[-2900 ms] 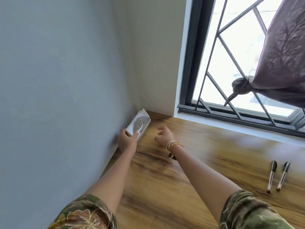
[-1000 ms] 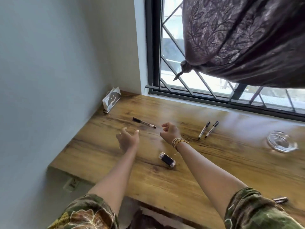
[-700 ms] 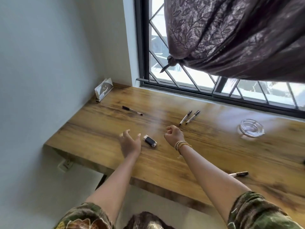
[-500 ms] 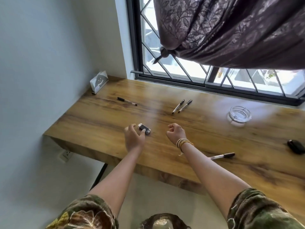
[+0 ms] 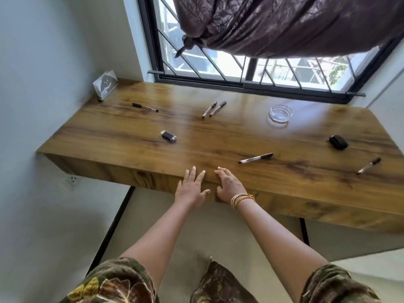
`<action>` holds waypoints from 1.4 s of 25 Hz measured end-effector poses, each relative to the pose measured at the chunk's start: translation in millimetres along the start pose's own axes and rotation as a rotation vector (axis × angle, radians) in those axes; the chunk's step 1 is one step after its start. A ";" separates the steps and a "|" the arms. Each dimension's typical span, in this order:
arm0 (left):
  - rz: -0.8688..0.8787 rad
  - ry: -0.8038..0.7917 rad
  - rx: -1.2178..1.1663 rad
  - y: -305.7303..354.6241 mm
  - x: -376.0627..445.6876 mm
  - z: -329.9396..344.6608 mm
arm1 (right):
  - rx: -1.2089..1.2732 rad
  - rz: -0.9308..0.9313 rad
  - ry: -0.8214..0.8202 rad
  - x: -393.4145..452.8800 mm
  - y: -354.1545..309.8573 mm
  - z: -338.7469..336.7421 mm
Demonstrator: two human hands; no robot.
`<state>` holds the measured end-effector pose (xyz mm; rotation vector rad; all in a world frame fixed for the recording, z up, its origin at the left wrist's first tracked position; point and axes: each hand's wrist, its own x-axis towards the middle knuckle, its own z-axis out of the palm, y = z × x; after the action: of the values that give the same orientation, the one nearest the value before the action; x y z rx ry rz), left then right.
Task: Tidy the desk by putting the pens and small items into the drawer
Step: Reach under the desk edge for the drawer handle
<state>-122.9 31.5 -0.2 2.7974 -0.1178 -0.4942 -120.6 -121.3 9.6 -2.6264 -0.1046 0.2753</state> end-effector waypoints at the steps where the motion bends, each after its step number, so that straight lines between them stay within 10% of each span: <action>1: -0.001 -0.039 0.052 4.9 -3.6 1.0 | -0.066 -0.031 -0.012 -8.3 6.0 0.0; 22: -0.097 0.043 -0.008 25.9 -5.7 -32.0 | -0.226 -0.060 -0.024 15.7 3.8 -29.0; 35: 0.033 0.072 0.318 24.8 2.5 33.8 | 0.009 -0.047 0.329 -38.6 49.6 40.7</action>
<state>-133.0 -1.8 -23.8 3.1125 -0.2469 -0.3957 -165.8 -150.5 -42.5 -2.6165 -0.0526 -0.1730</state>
